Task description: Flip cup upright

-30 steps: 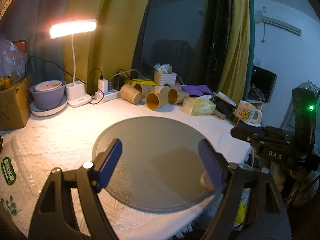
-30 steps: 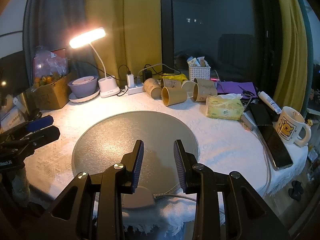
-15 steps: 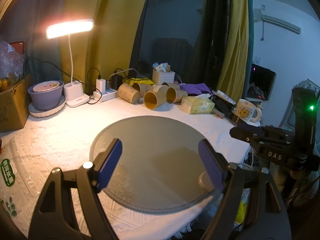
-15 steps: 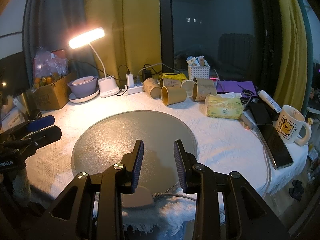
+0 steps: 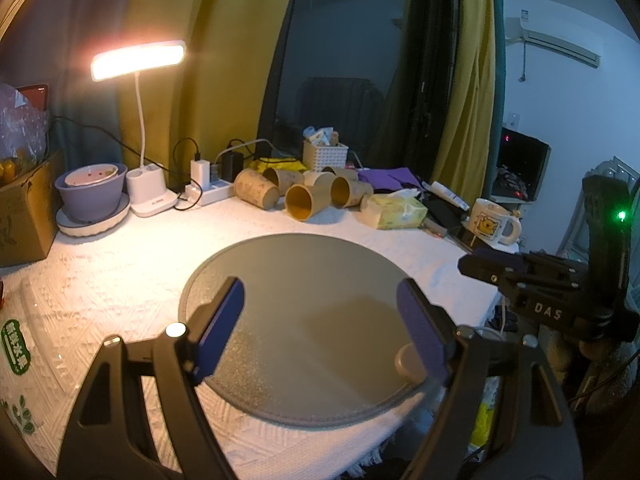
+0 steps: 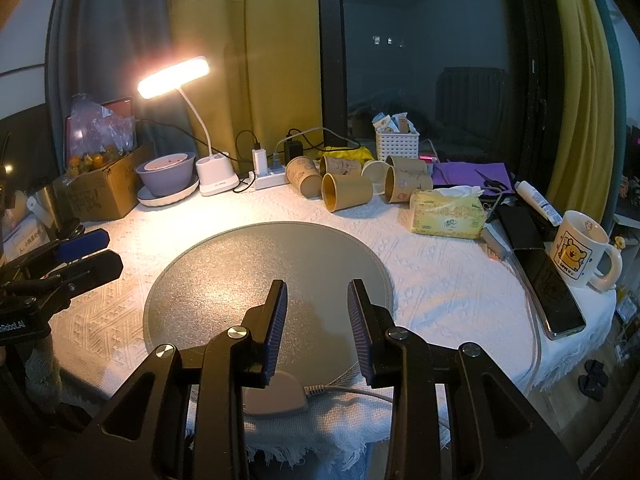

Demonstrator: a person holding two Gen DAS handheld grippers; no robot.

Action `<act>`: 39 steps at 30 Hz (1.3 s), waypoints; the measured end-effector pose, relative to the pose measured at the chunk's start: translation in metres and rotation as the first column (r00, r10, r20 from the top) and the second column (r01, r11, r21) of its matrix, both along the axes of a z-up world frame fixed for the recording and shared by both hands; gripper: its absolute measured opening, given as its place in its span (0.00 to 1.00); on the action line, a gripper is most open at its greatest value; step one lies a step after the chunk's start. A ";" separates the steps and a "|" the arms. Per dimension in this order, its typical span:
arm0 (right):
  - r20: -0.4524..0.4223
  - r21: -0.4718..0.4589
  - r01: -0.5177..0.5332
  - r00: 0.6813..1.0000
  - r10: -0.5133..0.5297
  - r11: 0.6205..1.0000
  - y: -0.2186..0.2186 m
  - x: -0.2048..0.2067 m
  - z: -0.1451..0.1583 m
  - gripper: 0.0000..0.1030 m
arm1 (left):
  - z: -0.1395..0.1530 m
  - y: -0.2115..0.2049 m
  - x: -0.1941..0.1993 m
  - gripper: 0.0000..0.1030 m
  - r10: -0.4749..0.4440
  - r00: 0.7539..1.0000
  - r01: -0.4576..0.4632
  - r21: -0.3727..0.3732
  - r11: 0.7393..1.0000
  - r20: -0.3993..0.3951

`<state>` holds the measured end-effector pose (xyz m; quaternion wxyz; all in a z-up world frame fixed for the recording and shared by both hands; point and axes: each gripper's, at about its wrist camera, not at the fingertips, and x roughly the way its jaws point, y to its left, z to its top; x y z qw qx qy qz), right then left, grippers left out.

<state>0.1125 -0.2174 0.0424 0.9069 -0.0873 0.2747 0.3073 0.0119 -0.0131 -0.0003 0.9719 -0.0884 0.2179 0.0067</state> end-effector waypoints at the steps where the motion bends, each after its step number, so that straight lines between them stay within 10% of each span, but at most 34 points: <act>1: 0.001 0.000 -0.001 1.000 0.001 1.000 0.000 0.000 0.000 0.32 | 0.000 0.000 0.000 0.78 -0.001 1.000 0.001 -0.001 1.000 0.001; 39: -0.008 -0.033 -0.026 1.000 0.026 0.999 0.010 0.034 0.001 0.32 | 0.000 0.008 0.045 0.78 -0.040 0.998 0.041 0.012 0.999 -0.043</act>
